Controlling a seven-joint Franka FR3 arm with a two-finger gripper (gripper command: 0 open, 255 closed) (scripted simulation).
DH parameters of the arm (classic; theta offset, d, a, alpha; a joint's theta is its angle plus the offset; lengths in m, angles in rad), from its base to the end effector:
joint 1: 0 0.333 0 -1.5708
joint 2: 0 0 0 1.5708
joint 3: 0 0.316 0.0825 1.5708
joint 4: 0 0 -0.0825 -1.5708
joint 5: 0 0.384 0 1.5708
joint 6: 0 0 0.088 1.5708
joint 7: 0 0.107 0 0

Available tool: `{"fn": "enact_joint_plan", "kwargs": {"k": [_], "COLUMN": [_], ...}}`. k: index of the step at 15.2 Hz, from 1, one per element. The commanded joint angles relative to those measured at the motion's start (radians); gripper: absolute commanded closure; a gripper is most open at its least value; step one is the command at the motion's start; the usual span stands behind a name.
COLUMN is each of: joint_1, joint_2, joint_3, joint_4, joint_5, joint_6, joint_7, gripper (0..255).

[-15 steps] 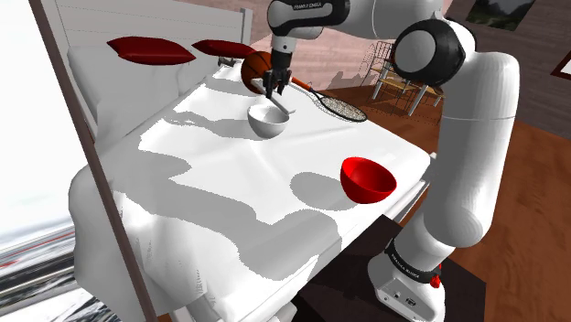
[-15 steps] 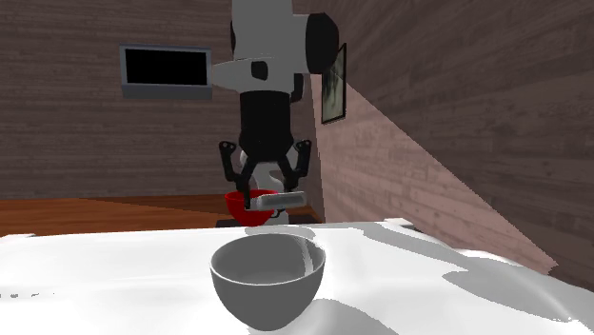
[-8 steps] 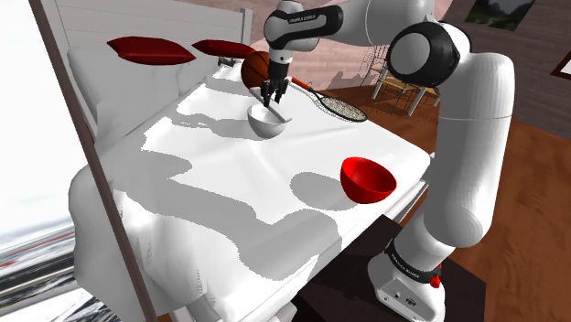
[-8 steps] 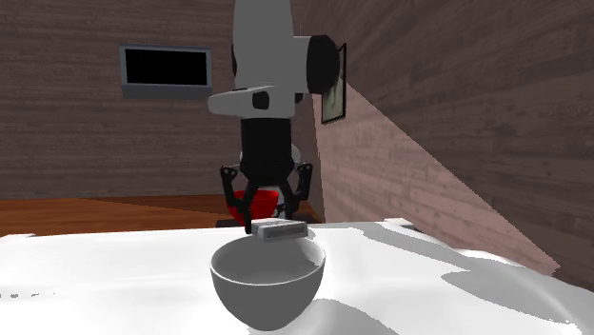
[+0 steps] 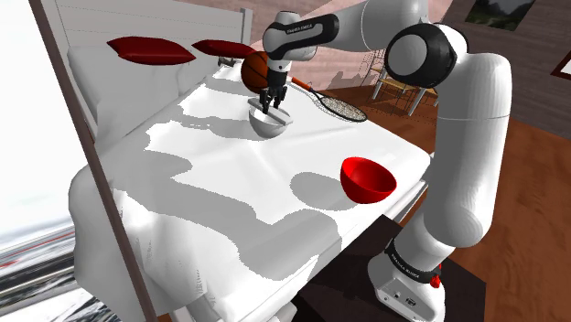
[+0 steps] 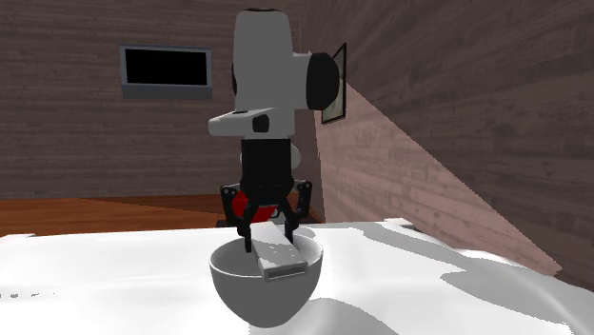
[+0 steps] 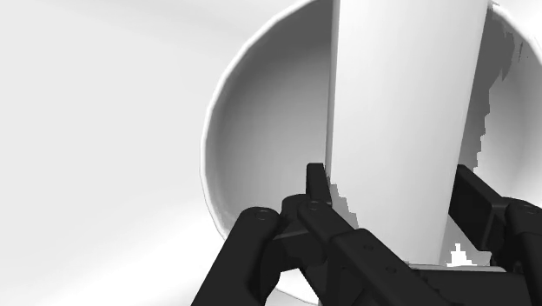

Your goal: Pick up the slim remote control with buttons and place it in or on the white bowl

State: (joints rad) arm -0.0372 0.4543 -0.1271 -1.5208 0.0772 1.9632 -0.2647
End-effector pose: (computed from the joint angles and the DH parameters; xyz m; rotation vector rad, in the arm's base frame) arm 0.6784 -0.0947 0.3995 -3.1220 -0.1298 0.0070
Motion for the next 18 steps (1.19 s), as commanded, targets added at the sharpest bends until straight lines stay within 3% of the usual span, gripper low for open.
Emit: {"fn": "enact_joint_plan", "kwargs": {"k": [1, 5, 6, 11, 15, 18], "joint_1": [-0.001, -0.001, 0.000, -0.001, -0.003, -0.003], "joint_2": [0.004, 0.004, 0.003, 0.004, -0.019, -0.019], "joint_3": [0.000, 0.000, 0.000, 0.000, -0.003, -0.003], "joint_4": [-0.001, -0.001, -0.002, -0.001, 0.092, 0.092], "joint_5": [0.000, 0.000, 0.000, 0.000, -0.004, -0.004], "joint_6": [0.000, 0.000, -0.001, 0.000, -0.116, -0.116], "joint_7": [-0.001, -0.001, -0.001, -0.001, 0.003, 0.003], "gripper": [255, 255, 0, 0, 0, 0]}}
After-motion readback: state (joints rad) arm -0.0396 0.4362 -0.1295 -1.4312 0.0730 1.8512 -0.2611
